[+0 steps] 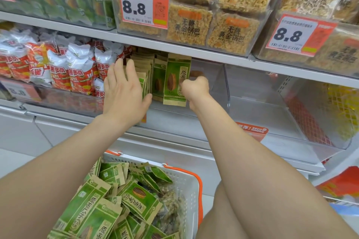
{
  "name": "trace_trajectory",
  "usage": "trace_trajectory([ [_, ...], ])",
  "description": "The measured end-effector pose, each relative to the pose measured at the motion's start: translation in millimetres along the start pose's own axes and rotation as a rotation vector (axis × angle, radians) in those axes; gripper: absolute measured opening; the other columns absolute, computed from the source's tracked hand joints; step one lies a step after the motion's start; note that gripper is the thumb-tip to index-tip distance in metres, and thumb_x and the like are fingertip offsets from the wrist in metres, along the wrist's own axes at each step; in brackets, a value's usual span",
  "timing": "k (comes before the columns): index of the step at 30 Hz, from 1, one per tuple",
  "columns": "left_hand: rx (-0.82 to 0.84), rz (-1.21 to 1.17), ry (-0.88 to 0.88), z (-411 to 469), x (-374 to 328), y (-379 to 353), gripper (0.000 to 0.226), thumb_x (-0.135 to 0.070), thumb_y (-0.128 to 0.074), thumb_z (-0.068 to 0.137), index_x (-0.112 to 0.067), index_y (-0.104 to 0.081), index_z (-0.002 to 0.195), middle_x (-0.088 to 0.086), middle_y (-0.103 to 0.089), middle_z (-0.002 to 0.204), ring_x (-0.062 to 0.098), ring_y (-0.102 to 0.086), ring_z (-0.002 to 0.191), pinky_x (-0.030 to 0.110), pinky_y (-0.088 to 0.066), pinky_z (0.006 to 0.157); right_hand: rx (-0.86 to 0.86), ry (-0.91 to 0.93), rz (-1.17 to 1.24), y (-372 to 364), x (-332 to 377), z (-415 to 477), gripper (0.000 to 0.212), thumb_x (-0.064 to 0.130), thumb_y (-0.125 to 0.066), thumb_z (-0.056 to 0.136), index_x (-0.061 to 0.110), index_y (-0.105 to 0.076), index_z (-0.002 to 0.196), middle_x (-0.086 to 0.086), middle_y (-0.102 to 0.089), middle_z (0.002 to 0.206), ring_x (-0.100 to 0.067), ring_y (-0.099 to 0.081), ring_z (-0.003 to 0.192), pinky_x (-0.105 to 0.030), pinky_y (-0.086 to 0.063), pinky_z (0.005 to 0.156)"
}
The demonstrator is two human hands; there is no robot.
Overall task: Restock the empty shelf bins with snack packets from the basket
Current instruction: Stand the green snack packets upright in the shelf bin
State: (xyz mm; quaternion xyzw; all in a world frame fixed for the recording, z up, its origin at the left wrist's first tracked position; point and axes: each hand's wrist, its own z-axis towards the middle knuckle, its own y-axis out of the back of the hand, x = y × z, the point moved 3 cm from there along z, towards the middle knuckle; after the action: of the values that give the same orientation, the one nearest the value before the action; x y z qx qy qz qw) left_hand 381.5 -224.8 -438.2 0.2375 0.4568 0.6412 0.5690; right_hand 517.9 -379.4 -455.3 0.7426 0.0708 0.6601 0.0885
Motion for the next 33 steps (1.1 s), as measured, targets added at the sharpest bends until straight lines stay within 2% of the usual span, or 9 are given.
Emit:
trace_trajectory([
  [6,-0.013,0.083,0.012,12.5,2.7,-5.5,0.102,-0.043,-0.087,0.077,-0.01,-0.029,0.154,0.019,-0.034,0.156,0.043,-0.034,0.137,0.056,-0.035,0.108,0.034,0.022,-0.254,-14.1,-2.9,8.1,0.043,0.013,-0.065,0.095,0.009,-0.054,0.137,-0.011,-0.061,0.136,-0.031,-0.06,0.125,-0.043,-0.054,0.105],
  [10,-0.026,0.135,0.017,18.8,4.8,-10.4,0.092,-0.045,-0.09,0.073,-0.014,-0.04,0.144,0.016,-0.048,0.139,0.041,-0.044,0.124,0.052,-0.039,0.098,0.003,0.046,-0.316,-29.6,-1.5,11.8,0.04,0.01,-0.07,0.09,0.012,-0.057,0.128,-0.011,-0.065,0.126,-0.03,-0.065,0.117,-0.041,-0.059,0.099],
  [17,-0.019,0.113,0.001,26.1,12.4,-14.5,0.072,-0.033,-0.093,0.07,-0.015,-0.05,0.125,0.013,-0.049,0.127,0.039,-0.045,0.116,0.05,-0.041,0.093,-0.034,0.037,-0.345,-45.2,-3.3,14.3,0.043,0.008,-0.075,0.086,0.009,-0.052,0.122,-0.007,-0.057,0.109,-0.031,-0.065,0.11,-0.042,-0.061,0.091],
  [19,-0.023,0.115,-0.022,24.5,13.7,-13.6,0.073,-0.036,-0.093,0.071,-0.015,-0.05,0.126,0.012,-0.049,0.128,0.038,-0.045,0.117,0.05,-0.041,0.094,-0.027,0.021,-0.397,-46.6,-5.7,16.1,0.051,0.014,-0.08,0.083,0.009,-0.051,0.125,-0.008,-0.061,0.116,-0.031,-0.066,0.114,-0.043,-0.061,0.093],
  [23,-0.044,0.093,-0.094,17.5,17.2,-11.0,0.077,-0.05,-0.085,0.079,-0.017,-0.047,0.137,0.01,-0.048,0.138,0.036,-0.044,0.126,0.052,-0.041,0.099,0.059,-0.016,-0.528,-45.5,-8.0,12.1,0.088,0.041,-0.091,0.074,0.006,-0.045,0.142,-0.011,-0.062,0.132,-0.031,-0.061,0.124,-0.045,-0.058,0.099],
  [26,-0.043,0.042,-0.091,11.8,18.3,-1.1,0.082,-0.055,-0.083,0.079,-0.018,-0.045,0.142,0.01,-0.045,0.146,0.035,-0.041,0.132,0.053,-0.04,0.103,0.097,0.01,-0.608,-35.6,-4.6,7.2,0.065,0.036,-0.082,0.083,0.007,-0.053,0.132,-0.009,-0.062,0.127,-0.029,-0.063,0.117,-0.042,-0.06,0.094],
  [28,-0.05,0.021,-0.097,6.3,16.9,7.7,0.081,-0.048,-0.084,0.08,-0.018,-0.044,0.144,0.011,-0.043,0.148,0.036,-0.039,0.135,0.054,-0.038,0.105,0.125,0.06,-0.648,-27.6,-0.3,-2.0,0.044,0.033,-0.076,0.088,0.008,-0.058,0.12,-0.01,-0.063,0.119,-0.03,-0.065,0.109,-0.038,-0.058,0.083],
  [30,-0.049,0.007,-0.098,-0.9,14.9,16.5,0.076,-0.039,-0.083,0.08,-0.018,-0.045,0.143,0.013,-0.041,0.148,0.038,-0.037,0.135,0.054,-0.037,0.104,0.129,0.162,-0.694,-19.6,7.9,-17.7,0.031,0.028,-0.07,0.09,0.008,-0.059,0.112,-0.01,-0.063,0.111,-0.032,-0.065,0.099,-0.036,-0.051,0.072],
  [33,-0.047,-0.013,-0.095,-15.2,12.0,29.5,0.061,-0.032,-0.081,0.077,-0.018,-0.052,0.129,0.014,-0.042,0.14,0.039,-0.037,0.127,0.055,-0.038,0.099,0.116,0.378,-0.703,-7.8,25.6,-52.2,0.017,0.017,-0.06,0.091,0.01,-0.064,0.106,-0.009,-0.064,0.101,-0.032,-0.061,0.094,-0.035,-0.048,0.074],
])
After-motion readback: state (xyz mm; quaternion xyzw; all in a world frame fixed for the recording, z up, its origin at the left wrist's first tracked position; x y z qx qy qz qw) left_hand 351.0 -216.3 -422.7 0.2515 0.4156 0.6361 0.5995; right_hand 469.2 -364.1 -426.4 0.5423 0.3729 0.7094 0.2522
